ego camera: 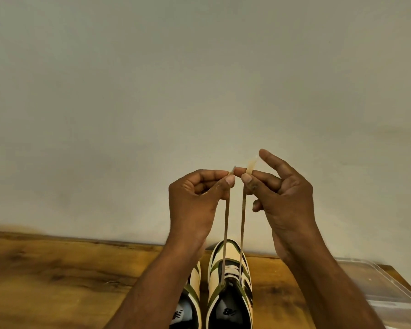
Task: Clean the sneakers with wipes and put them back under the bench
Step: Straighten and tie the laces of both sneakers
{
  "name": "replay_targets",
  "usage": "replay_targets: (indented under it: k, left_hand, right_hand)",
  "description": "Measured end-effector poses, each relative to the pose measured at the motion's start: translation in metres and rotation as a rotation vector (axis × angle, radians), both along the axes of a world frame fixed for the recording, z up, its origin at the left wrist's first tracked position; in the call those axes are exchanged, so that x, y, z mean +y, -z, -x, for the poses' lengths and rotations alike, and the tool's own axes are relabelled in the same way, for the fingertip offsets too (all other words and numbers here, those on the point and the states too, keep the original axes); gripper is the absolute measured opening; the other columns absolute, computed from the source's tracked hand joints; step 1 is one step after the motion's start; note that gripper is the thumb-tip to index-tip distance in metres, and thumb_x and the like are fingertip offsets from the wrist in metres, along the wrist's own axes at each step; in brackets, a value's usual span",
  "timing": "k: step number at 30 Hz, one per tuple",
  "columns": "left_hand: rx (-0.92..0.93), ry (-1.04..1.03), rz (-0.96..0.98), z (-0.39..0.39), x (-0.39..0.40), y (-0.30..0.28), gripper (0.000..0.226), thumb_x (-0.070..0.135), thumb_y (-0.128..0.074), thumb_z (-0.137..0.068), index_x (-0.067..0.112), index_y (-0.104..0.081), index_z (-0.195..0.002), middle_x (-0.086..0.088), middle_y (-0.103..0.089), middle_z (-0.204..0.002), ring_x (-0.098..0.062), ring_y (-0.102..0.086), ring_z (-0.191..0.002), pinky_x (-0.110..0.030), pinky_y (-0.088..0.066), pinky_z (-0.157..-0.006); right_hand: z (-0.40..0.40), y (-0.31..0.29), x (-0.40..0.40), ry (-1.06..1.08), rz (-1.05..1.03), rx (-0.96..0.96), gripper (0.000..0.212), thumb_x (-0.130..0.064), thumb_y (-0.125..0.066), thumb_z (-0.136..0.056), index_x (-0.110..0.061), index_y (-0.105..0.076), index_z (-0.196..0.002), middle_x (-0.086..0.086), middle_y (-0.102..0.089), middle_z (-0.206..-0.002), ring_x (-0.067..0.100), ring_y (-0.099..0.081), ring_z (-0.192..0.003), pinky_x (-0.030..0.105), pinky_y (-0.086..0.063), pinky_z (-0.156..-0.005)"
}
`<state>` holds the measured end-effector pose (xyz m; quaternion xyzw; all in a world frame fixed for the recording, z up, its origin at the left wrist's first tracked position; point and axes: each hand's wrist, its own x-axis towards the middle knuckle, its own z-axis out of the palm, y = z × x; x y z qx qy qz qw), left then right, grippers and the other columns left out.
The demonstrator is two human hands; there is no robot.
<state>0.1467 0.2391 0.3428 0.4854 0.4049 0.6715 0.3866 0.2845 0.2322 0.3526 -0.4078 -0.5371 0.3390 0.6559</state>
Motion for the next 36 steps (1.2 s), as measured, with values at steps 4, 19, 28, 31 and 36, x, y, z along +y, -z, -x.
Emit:
replay_targets:
  k: [4, 19, 28, 31, 36]
  left_hand:
    - [-0.034, 0.013, 0.032, 0.005, -0.001, -0.001, 0.009, 0.018, -0.081, -0.088, 0.024, -0.079, -0.093, 0.008, -0.080, -0.084, -0.006, -0.075, -0.074, -0.014, -0.049, -0.054]
    - [-0.050, 0.057, 0.028, 0.015, -0.005, -0.004, 0.021, 0.018, -0.083, -0.084, 0.024, -0.078, -0.104, 0.004, -0.081, -0.086, -0.009, -0.075, -0.076, -0.025, -0.047, -0.064]
    - [0.017, 0.070, -0.049, 0.016, -0.006, -0.005, 0.030, 0.015, -0.083, -0.083, 0.021, -0.076, -0.111, 0.008, -0.081, -0.085, -0.002, -0.076, -0.084, -0.009, -0.053, -0.066]
    - [0.070, 0.070, -0.068, 0.019, -0.006, -0.004, 0.034, 0.018, -0.084, -0.082, 0.022, -0.074, -0.115, 0.010, -0.081, -0.087, -0.004, -0.077, -0.087, -0.010, -0.056, -0.074]
    - [0.110, 0.092, -0.101, 0.022, -0.002, -0.005, 0.042, 0.015, -0.083, -0.083, 0.020, -0.069, -0.122, 0.005, -0.081, -0.084, -0.010, -0.079, -0.084, -0.018, -0.060, -0.083]
  right_hand:
    - [0.006, -0.004, -0.001, -0.014, 0.008, 0.046, 0.049, -0.020, -0.074, -0.091, -0.024, -0.061, -0.137, -0.009, -0.081, -0.096, 0.006, -0.072, -0.080, 0.027, -0.049, -0.059]
    - [0.019, 0.008, 0.009, 0.101, -0.041, -0.032, 0.008, -0.026, -0.076, -0.091, -0.028, -0.079, -0.097, -0.014, -0.073, -0.070, -0.003, -0.064, -0.064, 0.009, -0.045, -0.053]
    - [0.017, 0.003, 0.006, 0.071, -0.034, 0.036, 0.009, -0.025, -0.079, -0.088, -0.026, -0.082, -0.096, -0.011, -0.077, -0.080, -0.006, -0.063, -0.065, 0.012, -0.047, -0.056]
    - [0.015, 0.003, 0.005, 0.051, -0.033, 0.025, 0.013, -0.023, -0.081, -0.085, -0.021, -0.082, -0.097, -0.010, -0.077, -0.079, -0.005, -0.063, -0.064, 0.012, -0.047, -0.056]
    - [0.012, 0.003, 0.005, 0.072, -0.089, -0.099, 0.008, -0.026, -0.081, -0.084, -0.031, -0.079, -0.090, -0.013, -0.078, -0.083, 0.003, -0.072, -0.080, 0.011, -0.053, -0.063]
